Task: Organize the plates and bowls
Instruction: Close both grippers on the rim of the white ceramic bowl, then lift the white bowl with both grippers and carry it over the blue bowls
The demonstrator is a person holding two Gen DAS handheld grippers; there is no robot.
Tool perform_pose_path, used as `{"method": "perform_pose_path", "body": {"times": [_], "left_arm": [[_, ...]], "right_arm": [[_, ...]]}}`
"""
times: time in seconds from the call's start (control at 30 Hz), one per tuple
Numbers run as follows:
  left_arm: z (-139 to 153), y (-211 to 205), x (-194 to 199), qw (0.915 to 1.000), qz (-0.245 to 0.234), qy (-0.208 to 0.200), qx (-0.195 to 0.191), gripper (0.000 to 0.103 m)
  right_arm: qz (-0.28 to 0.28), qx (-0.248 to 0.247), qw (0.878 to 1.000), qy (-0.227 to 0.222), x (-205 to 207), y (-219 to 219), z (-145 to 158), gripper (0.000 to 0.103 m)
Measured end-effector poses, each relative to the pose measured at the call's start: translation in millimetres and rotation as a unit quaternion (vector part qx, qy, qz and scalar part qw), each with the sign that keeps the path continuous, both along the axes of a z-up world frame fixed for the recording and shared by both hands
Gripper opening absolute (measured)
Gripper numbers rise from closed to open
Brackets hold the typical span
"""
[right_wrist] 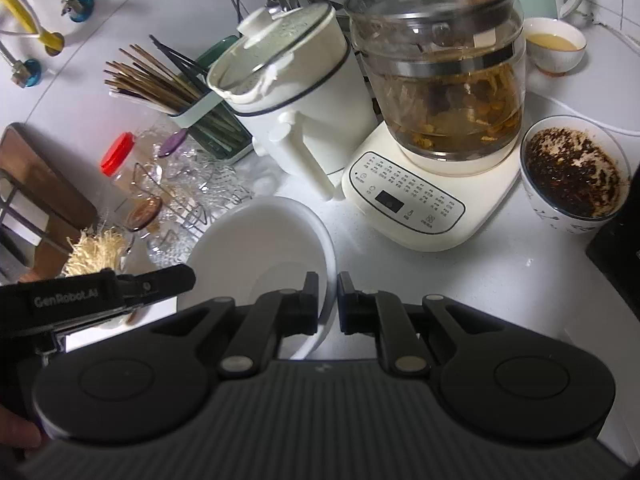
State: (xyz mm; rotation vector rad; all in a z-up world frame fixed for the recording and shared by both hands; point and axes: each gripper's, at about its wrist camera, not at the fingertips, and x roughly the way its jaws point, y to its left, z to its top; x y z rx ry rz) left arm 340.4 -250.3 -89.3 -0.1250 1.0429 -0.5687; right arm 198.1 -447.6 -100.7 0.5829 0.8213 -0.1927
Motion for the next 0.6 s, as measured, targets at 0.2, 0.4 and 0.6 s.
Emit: {"method": "perform_pose_path", "body": {"times": [0.2,0.4,0.6], "left_arm": [[16,16,-8,1.0,-0.001,0.002,-0.009,0.008],[28,32,-7,0.9997,-0.004,0.003,-0.025,0.008],[36,54,-9,0.9994,0.0,0.002,-0.034,0.008]], "right_arm": [[0.017,-0.013,1.0,-0.006,-6,13,19,0.012],[0.032,-0.033,0.999,-0.026,-13,26,34,0.015],[0.044,-0.04,0.997,-0.041,-14,43,43,0.015]]}}
